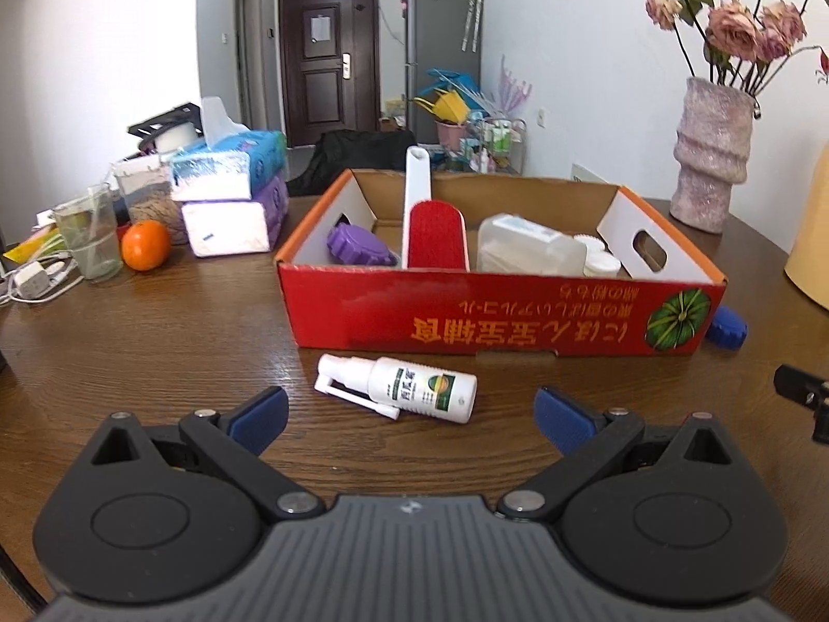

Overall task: Organize rigid objects
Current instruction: 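Move the left tool toward the white spray bottle while the right tool approaches the blue cap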

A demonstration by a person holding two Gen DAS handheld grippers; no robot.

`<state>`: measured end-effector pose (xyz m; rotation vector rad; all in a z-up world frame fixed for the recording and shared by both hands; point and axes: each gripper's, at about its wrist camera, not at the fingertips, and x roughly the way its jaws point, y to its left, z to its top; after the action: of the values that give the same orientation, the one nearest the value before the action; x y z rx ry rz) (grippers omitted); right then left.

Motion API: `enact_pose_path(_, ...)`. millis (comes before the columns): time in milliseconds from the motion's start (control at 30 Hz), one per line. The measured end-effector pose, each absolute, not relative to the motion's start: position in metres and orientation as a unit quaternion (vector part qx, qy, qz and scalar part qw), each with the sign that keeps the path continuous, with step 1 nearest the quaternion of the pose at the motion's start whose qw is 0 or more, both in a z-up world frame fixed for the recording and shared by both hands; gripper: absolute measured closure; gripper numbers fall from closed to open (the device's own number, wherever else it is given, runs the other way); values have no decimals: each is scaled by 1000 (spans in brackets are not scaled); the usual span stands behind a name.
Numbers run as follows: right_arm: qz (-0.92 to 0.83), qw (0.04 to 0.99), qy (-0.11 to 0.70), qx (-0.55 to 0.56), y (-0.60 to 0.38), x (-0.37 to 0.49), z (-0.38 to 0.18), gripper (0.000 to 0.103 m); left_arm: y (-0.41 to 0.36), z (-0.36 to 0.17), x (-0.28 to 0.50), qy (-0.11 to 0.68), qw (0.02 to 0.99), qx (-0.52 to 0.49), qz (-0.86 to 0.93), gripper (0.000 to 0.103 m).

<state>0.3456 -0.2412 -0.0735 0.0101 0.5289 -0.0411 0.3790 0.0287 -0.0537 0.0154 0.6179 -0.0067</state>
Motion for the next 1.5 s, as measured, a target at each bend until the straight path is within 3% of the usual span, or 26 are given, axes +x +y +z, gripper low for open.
enact_pose_path(1500, 16, 944, 329, 13, -269, 429, -108, 0, 48, -90, 442, 318, 946, 45, -44, 0)
